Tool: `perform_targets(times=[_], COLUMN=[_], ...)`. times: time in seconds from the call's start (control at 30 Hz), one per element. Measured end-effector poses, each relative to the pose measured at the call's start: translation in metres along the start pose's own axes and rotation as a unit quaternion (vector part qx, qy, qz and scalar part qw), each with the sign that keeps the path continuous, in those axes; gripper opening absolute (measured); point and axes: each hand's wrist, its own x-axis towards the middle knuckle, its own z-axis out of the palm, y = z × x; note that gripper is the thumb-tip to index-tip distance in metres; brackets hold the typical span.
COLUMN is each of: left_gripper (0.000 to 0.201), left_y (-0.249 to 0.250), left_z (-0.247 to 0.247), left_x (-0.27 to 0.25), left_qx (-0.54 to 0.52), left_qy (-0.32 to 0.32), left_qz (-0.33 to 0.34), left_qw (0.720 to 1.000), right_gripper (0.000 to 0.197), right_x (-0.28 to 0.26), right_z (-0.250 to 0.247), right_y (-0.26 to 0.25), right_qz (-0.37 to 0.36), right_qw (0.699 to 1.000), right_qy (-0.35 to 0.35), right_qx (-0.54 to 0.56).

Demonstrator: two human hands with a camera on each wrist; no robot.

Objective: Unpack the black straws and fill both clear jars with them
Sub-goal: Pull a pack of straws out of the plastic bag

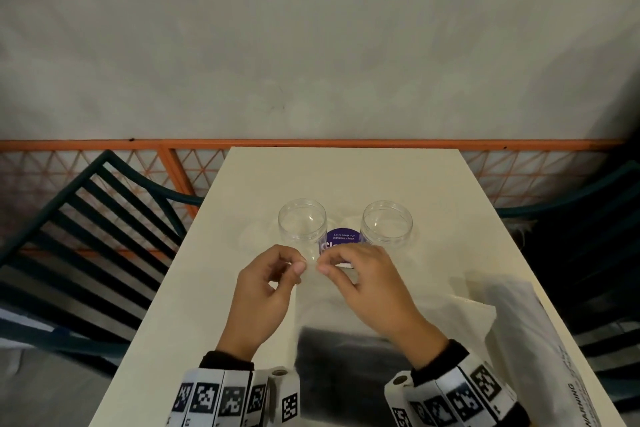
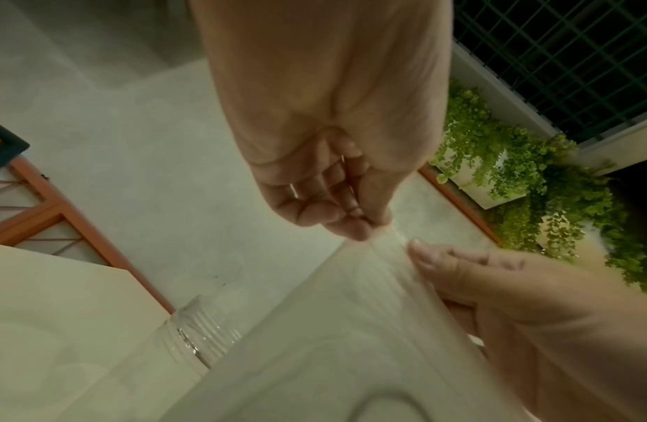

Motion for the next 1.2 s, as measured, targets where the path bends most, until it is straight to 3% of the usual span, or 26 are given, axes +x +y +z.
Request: perform_targets(times=[0.37, 0.67, 0.73, 0.9, 0.97, 1.07, 1.13, 1.2], left_gripper=[0.010, 0.026, 0.026, 0.009, 0.038, 0.032, 0.034, 0.039], left_y=[-0.003, -0.014, -0.015, -0.003, 0.006, 0.033, 0.038, 0.032], left_z=[-0.016, -0.045, -0.050, -0.047, -0.040, -0.012, 0.013, 0.029], left_x=[0.005, 0.008, 0.009, 0.008, 0.006, 0.005, 0.004, 0.004], left_qx=[0.029, 0.018, 0.020, 0.073, 0.213, 0.294, 0.300, 0.311], left_qy=[0.054, 0.128, 0.143, 0.101, 0.089, 0.016, -0.044, -0.062], left_qz=[0.021, -0.021, -0.040, -0.116, -0.085, 0.023, 0.057, 0.067], left_qw=[0.998, 0.991, 0.989, 0.985, 0.969, 0.955, 0.951, 0.946], right_gripper=[0.044, 0.006, 0.020, 0.023, 0.023, 0.022, 0.022, 0.023], right_x=[-0.022, -0.037, -0.039, -0.040, -0.040, -0.039, -0.038, -0.038], right_z=[-0.043, -0.077, -0.082, -0.079, -0.073, -0.064, -0.061, -0.060], right_y=[0.030, 0.051, 0.053, 0.046, 0.045, 0.040, 0.038, 0.037], right_qz=[0.052, 0.092, 0.122, 0.183, 0.178, 0.164, 0.158, 0.150], right_qw=[0.992, 0.985, 0.986, 0.981, 0.980, 0.981, 0.983, 0.983], right_qy=[-0.014, 0.062, 0.065, 0.059, 0.060, 0.053, 0.051, 0.055], right_qx=[-0.110, -0.132, -0.096, 0.025, 0.062, 0.084, 0.084, 0.086])
